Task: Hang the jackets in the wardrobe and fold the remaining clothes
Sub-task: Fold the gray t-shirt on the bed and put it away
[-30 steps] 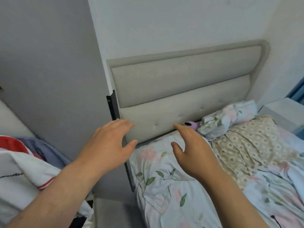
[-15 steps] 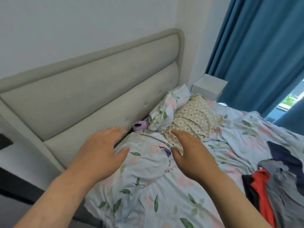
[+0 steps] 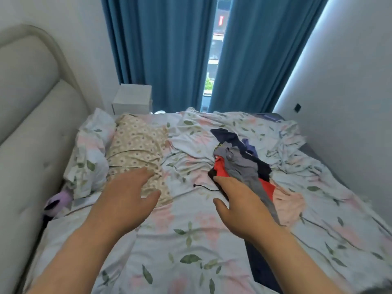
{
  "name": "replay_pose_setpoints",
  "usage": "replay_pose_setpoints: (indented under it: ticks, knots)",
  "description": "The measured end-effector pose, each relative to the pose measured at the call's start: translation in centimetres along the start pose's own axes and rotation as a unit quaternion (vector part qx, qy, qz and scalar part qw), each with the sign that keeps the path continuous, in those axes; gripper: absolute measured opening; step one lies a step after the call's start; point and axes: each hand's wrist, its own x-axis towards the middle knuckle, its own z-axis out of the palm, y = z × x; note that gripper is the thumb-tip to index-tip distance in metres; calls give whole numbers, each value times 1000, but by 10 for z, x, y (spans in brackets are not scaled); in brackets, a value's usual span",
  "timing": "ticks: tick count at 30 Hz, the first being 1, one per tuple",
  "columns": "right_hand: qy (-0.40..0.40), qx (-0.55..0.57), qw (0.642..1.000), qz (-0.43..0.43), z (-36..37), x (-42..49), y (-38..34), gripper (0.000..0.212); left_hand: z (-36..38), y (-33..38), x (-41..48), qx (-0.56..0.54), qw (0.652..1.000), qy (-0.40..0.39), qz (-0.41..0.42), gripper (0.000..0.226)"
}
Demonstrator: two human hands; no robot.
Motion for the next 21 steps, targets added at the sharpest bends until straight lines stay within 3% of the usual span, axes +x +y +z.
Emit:
replay_pose_setpoints:
  ticks: [13, 21]
  knots:
    - [80, -36, 978, 188, -55, -100, 104, 54, 71, 123, 46, 12, 979, -89, 184, 49]
    - [72, -11, 969, 236, -53, -92, 231, 55, 153, 196, 105, 48, 974, -121, 187, 54]
